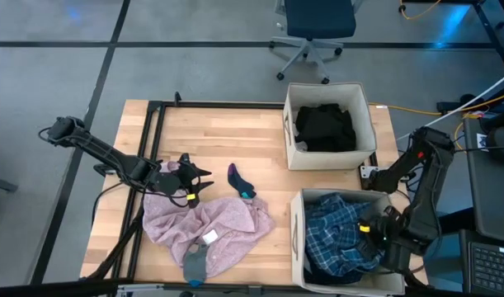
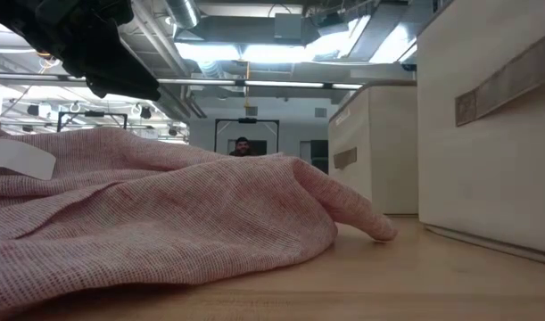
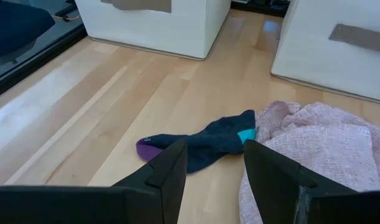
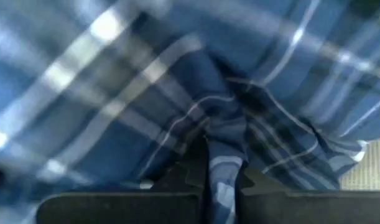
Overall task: Sort clothes
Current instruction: Put the blue checkered polo shirt into the bottom laundry organizer
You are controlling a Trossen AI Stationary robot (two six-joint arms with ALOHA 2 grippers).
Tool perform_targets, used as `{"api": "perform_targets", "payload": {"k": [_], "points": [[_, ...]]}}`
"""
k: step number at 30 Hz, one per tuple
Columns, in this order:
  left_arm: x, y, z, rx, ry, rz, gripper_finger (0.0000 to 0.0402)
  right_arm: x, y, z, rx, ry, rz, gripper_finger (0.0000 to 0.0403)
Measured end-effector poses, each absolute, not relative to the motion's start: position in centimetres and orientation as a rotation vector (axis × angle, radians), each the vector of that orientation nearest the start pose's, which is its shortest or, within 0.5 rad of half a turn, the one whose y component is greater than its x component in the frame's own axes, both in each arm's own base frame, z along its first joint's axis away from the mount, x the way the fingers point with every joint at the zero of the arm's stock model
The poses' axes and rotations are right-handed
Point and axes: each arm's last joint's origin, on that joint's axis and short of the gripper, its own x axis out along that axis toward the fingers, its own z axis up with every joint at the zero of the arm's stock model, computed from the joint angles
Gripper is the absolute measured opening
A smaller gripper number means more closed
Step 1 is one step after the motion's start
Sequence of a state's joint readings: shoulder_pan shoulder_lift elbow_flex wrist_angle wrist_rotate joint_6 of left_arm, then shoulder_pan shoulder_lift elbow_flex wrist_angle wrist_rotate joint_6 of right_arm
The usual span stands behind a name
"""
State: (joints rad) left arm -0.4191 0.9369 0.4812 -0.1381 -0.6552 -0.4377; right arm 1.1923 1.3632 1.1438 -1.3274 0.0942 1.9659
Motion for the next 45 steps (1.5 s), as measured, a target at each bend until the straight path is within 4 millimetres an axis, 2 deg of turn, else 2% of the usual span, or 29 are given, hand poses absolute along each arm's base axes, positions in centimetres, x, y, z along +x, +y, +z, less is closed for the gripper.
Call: {"api": "perform_targets", "payload": {"k": [5, 9, 14, 18, 22, 26, 33, 36, 39, 42, 45], "points": [[17.7, -5.9, 21.3, -0.130, 0.436, 0.334, 0.0150, 8.7, 20.0, 25.4, 0.694, 1.405, -0.658, 0.0034], [17.7, -5.9, 21.3, -0.133, 0.432, 0.332, 0.0150, 8.9, 20.0, 25.4, 0.717, 1.433, -0.684, 0.0092], [17.7, -5.9, 21.3, -0.135, 0.431, 0.332, 0.0150, 9.1, 20.2, 26.6, 0.760, 1.510, -0.693, 0.0189], [17.7, -5.9, 21.3, -0.135, 0.431, 0.332, 0.0150, 9.8, 20.6, 28.8, 0.847, 1.623, -0.660, 0.0237], [17.7, -5.9, 21.3, -0.134, 0.431, 0.332, 0.0150, 10.9, 20.4, 31.5, 0.944, 1.612, -0.622, 0.0253], [17.7, -5.9, 21.3, -0.134, 0.431, 0.332, 0.0150, 12.0, 19.5, 34.0, 0.989, 1.514, -0.610, 0.0255], [17.7, -5.9, 21.3, -0.134, 0.431, 0.332, 0.0150, 13.3, 17.4, 35.5, 0.940, 1.363, -0.651, 0.0255], [17.7, -5.9, 21.3, -0.133, 0.432, 0.332, 0.0150, 13.7, 16.6, 35.2, 0.836, 1.189, -0.683, 0.0255], [17.7, -5.9, 21.3, -0.134, 0.431, 0.332, 0.0150, 14.4, 16.0, 33.8, 0.726, 0.958, -0.744, 0.0255], [17.7, -5.9, 21.3, -0.134, 0.431, 0.332, 0.0150, 15.4, 16.1, 31.2, 0.735, 0.917, -0.768, 0.0255], [17.7, -6.0, 21.3, -0.135, 0.429, 0.331, 0.0150, 15.8, 16.6, 27.9, 0.758, 0.946, -0.756, 0.0255]]}}
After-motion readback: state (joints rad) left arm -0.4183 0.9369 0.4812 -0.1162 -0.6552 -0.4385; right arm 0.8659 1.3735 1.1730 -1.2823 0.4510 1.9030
